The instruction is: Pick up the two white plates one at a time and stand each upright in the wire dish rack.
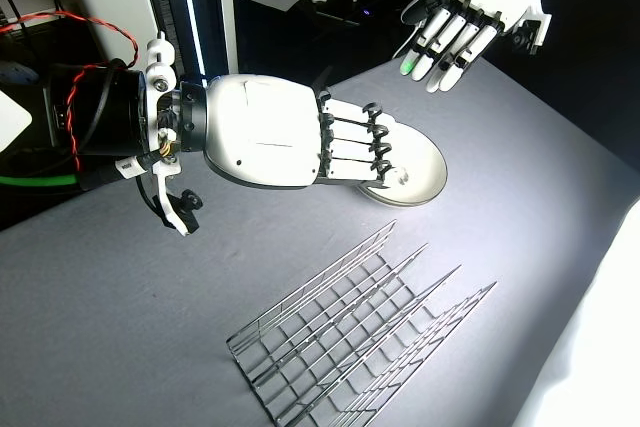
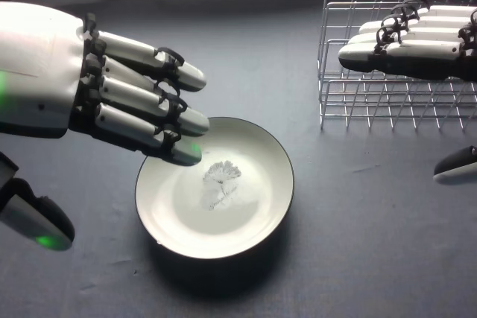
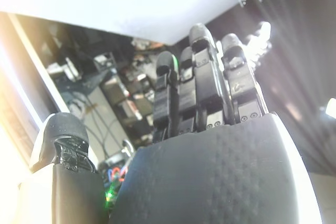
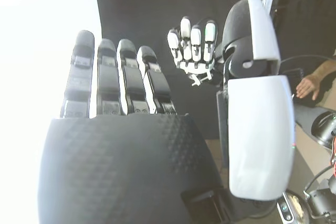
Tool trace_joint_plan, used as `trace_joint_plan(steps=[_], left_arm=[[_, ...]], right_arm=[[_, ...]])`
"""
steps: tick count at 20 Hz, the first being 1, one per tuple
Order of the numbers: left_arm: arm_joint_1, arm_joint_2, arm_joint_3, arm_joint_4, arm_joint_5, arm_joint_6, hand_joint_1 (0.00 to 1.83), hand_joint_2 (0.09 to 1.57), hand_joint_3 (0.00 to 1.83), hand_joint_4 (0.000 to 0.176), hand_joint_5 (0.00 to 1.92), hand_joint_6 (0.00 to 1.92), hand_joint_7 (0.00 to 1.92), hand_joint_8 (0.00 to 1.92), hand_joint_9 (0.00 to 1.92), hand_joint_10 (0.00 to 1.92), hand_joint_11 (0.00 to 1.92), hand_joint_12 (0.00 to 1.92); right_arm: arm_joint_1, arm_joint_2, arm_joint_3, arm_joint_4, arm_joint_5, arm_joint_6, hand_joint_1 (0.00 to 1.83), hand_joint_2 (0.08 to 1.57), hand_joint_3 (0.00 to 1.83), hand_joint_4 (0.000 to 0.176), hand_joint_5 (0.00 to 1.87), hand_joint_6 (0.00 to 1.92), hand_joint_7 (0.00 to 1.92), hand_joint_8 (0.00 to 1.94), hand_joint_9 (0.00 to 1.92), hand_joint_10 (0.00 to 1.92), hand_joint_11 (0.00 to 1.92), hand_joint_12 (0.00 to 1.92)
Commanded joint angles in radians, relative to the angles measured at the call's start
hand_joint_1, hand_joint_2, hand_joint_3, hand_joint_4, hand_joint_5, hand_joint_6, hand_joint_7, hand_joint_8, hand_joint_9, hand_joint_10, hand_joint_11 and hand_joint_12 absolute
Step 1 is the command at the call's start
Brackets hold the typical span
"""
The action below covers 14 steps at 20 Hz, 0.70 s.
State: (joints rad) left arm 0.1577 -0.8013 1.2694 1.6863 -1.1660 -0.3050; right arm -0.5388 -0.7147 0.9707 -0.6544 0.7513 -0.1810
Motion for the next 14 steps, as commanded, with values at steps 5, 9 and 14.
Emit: trace_joint_plan(steps=[5,9,14], left_arm=[[0.008,0.002,0.008,-0.095,-0.060,-0.005,0.00,1.26,0.02,0.000,0.00,0.00,0.00,0.00,0.00,0.00,0.00,0.00],[0.021,0.000,-0.005,-0.095,-0.051,0.014,0.00,1.25,0.01,0.000,0.00,0.00,0.00,0.00,0.00,0.00,0.00,0.00],[0.095,-0.014,0.005,-0.057,-0.073,0.043,0.00,1.25,0.01,0.000,0.00,0.00,0.00,0.00,0.00,0.00,0.00,0.00]], right_arm=[[0.021,0.005,-0.008,0.026,0.084,0.002,0.14,1.28,0.00,0.000,0.18,0.00,0.16,0.01,0.11,0.01,0.00,0.33],[0.016,-0.001,-0.017,-0.010,0.079,-0.003,0.01,1.30,0.00,0.000,0.14,0.00,0.13,0.00,0.09,0.00,0.00,0.33],[-0.010,-0.004,-0.016,-0.013,0.099,-0.016,0.07,1.30,0.00,0.000,0.14,0.00,0.11,0.00,0.07,0.00,0.00,0.27]])
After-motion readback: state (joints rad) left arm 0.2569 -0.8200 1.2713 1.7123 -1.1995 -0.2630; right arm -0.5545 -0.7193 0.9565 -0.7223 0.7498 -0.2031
